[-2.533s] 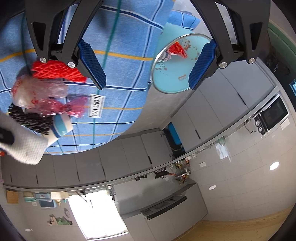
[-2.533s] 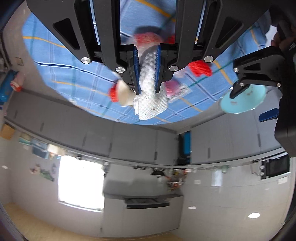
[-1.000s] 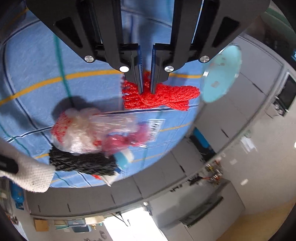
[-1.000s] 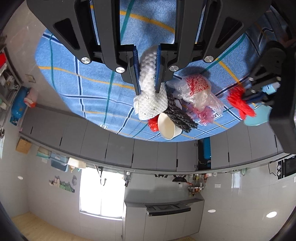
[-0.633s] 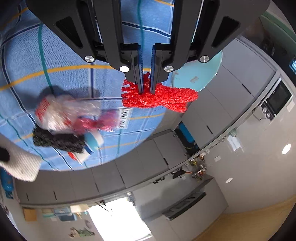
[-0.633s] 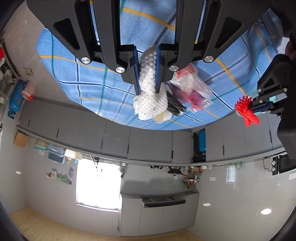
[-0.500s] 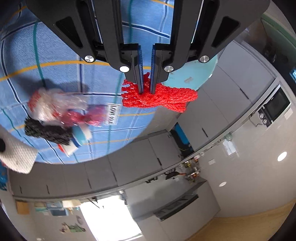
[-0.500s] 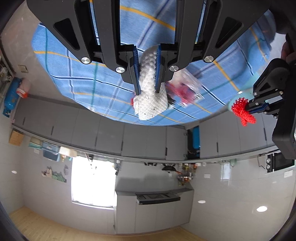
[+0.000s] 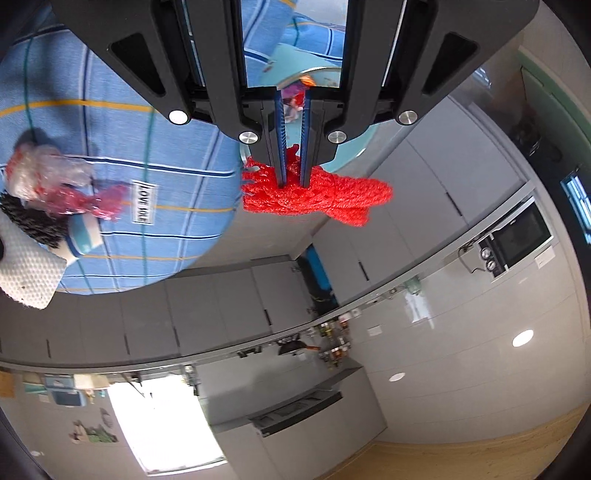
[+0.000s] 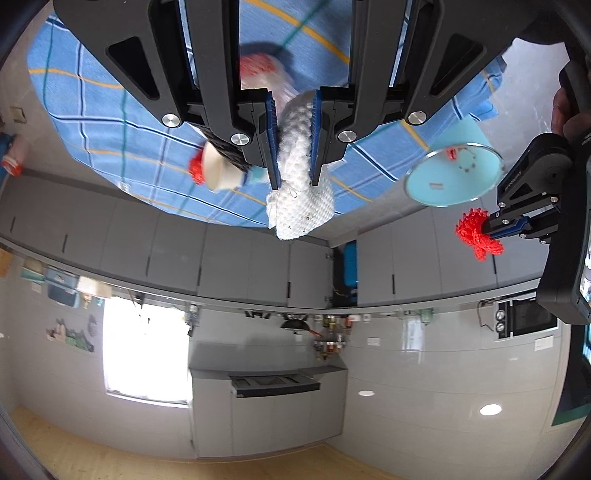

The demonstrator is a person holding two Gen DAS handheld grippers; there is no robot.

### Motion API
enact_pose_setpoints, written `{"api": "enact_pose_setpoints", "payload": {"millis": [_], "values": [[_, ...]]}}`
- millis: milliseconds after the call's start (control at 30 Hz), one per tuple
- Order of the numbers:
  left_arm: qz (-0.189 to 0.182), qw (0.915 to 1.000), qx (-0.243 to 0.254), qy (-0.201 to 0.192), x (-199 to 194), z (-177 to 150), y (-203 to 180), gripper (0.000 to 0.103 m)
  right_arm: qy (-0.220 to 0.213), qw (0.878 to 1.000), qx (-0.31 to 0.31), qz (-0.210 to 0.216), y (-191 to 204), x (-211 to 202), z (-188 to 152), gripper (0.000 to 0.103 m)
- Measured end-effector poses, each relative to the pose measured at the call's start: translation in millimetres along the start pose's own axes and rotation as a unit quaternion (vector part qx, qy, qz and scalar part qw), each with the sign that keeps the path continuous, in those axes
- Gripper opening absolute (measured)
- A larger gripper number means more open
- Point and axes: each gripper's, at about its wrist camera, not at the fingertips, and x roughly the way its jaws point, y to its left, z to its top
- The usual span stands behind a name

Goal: Collect trash
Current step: 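Carry the red mesh net over the bucket while the right gripper carries the white sock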

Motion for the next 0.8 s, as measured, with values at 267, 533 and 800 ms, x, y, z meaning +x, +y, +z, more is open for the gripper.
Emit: {"api": "enact_pose_setpoints", "payload": {"millis": [267, 533, 800], "values": [[0.023, 0.9995, -0.020, 0.003, 11, 2, 32, 0.007, -0.007, 0.999, -0.013, 0.029, 27, 17, 17, 0.015], [0.043, 0.9984, -0.036, 0.009, 26, 3, 50, 0.007, -0.015, 0.998, -0.026, 0.059, 53, 37, 35, 0.015], [0.055, 0.9970, -0.052, 0.013, 36, 5, 69, 0.007, -0.017, 0.996, -0.036, 0.082, 74, 57, 44, 0.015]]}}
